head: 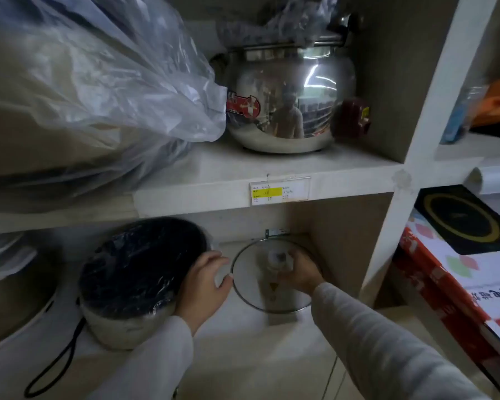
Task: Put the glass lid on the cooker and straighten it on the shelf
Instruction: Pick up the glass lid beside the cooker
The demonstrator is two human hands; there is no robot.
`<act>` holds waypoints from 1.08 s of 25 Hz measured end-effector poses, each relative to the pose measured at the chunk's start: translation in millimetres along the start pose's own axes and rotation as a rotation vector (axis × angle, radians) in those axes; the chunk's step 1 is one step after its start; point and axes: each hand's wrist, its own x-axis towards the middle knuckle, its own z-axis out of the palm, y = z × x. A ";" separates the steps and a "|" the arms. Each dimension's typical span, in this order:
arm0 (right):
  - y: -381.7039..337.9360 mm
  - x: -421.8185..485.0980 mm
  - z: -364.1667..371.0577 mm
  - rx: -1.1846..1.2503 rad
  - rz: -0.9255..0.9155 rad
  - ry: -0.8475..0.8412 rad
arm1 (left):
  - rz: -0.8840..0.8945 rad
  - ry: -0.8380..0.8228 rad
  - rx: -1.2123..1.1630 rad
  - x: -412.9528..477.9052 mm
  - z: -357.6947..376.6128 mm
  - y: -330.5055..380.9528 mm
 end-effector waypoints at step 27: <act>-98.4 -40.5 -29.7 0.085 -0.358 0.396 | -0.512 0.355 -0.519 -26.4 -74.6 -19.8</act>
